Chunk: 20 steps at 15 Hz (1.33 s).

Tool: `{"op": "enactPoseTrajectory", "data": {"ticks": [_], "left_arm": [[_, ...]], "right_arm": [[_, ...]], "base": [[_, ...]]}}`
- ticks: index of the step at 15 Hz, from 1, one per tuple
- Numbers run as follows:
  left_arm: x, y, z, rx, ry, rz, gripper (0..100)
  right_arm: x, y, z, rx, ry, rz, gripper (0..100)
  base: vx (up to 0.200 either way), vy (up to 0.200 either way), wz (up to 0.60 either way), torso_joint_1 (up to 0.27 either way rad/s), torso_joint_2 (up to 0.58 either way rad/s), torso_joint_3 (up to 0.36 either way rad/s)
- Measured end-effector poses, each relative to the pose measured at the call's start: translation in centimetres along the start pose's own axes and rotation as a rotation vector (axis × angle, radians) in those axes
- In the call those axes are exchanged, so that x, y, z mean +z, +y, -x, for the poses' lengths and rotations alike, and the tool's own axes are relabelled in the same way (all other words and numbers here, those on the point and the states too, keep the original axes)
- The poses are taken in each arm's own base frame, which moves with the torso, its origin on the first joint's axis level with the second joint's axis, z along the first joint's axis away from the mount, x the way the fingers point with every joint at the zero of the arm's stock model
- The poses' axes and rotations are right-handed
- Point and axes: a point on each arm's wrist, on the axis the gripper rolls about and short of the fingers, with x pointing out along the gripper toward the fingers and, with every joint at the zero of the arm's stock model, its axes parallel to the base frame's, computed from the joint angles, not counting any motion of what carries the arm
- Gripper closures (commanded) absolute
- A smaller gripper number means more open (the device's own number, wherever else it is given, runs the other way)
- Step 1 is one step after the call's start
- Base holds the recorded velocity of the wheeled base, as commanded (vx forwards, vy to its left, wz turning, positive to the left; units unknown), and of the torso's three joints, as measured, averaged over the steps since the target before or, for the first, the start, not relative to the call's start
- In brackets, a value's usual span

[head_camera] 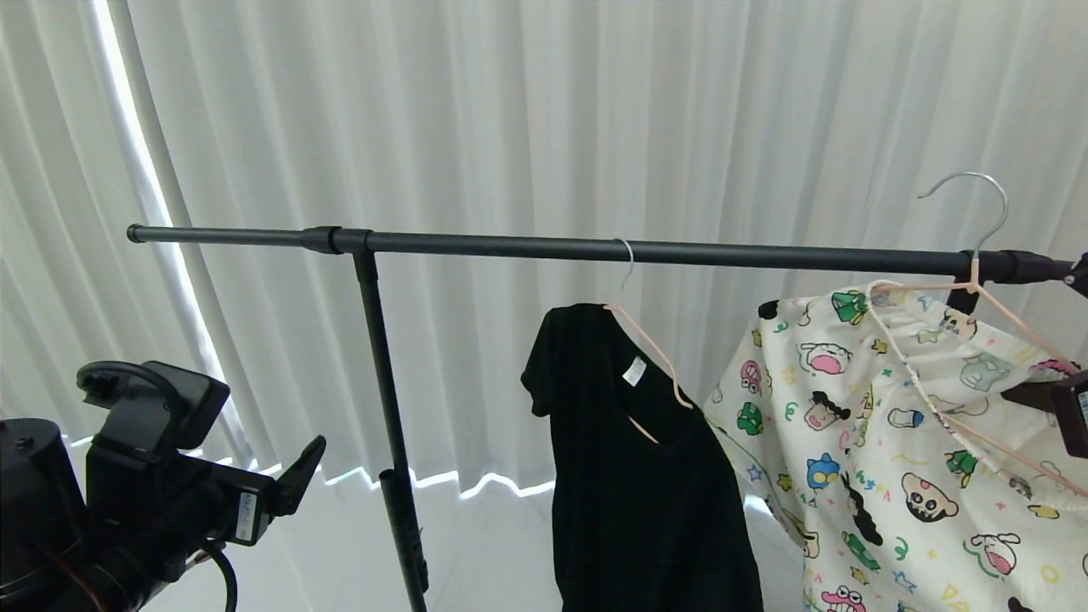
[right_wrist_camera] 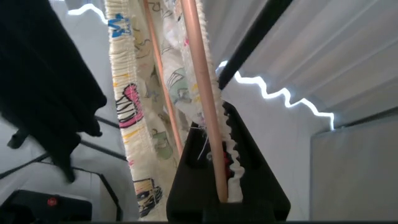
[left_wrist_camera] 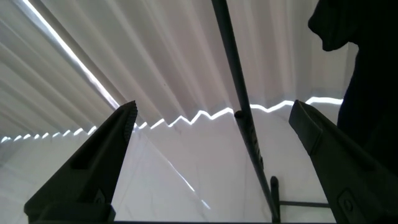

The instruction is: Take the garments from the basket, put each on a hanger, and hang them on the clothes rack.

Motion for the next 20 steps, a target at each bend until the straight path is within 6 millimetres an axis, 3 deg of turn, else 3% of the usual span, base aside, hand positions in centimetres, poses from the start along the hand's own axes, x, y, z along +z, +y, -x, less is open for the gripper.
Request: {"op": "enactPoseTrajectory", "data": {"ticks": [3, 9, 14, 20], "left_arm": [[-0.1, -0.1, 0.0, -0.003, 0.004, -0.003, 0], [-0.1, -0.1, 0.0, -0.003, 0.003, -0.002, 0], [-0.1, -0.3, 0.2, -0.019, -0.002, -0.007, 0], [0.0, -0.4, 0.2, -0.024, -0.006, -0.009, 0]], "right_arm": [[0.1, -0.1, -0.9, 0.001, 0.007, 0.0, 100], [0.4, 0.2, -4.6, 0.001, 0.032, 0.009, 100], [0.5, 2.1, -7.7, -0.007, 0.081, 0.001, 100], [0.2, 2.9, -8.9, -0.023, 0.124, -0.001, 100]], "base": [[0.0, 0.0, 0.0, 0.0, 0.0, 0.0], [0.0, 0.0, 0.0, 0.0, 0.0, 0.0], [0.0, 0.0, 0.0, 0.0, 0.0, 0.0], [0.0, 0.0, 0.0, 0.0, 0.0, 0.0]]}}
